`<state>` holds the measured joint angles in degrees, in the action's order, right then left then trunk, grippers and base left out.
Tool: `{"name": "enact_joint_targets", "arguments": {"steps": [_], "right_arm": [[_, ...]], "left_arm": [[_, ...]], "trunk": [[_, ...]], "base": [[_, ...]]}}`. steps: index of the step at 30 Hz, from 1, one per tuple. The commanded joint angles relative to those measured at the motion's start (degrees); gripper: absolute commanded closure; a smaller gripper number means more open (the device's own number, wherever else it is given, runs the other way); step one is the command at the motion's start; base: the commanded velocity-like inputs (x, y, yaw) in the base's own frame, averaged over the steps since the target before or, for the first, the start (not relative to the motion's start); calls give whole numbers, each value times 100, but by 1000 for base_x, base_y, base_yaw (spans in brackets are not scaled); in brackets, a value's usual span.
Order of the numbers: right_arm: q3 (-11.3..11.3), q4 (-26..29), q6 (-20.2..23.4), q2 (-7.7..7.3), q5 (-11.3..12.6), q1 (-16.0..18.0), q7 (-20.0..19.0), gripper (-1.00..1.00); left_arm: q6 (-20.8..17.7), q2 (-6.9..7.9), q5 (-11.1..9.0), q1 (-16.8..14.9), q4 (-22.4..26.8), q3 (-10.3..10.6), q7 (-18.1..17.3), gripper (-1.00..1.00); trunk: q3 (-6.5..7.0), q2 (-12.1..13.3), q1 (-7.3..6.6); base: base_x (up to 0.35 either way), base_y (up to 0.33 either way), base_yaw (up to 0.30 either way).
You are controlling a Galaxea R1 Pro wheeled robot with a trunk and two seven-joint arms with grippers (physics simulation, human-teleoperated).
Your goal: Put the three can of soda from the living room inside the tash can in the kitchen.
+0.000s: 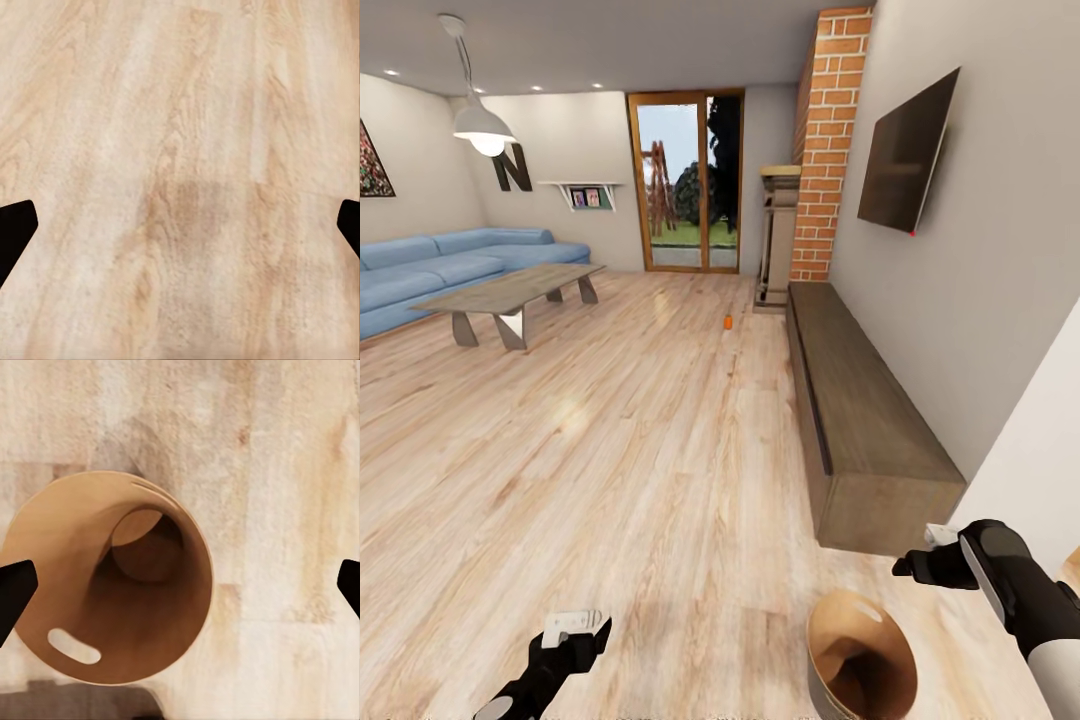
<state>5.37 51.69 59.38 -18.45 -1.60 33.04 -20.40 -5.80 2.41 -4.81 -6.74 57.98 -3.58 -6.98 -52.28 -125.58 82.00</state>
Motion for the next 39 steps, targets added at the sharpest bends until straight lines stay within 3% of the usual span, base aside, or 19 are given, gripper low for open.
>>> {"name": "enact_joint_targets", "arguments": {"steps": [1,39], "right_arm": [[0,0,-3,-4,0,0,0,-100],[-1,-8,-23,-5,-7,-8,1,-100]], "left_arm": [[-2,1,-1,-1,-7,0,-3,-100],[-15,-4,6,-2,-29,21,-19,-100]], "trunk": [[-18,-42,23],[-701,-1566,857]], "base": [[0,0,0],[0,0,0]]}}
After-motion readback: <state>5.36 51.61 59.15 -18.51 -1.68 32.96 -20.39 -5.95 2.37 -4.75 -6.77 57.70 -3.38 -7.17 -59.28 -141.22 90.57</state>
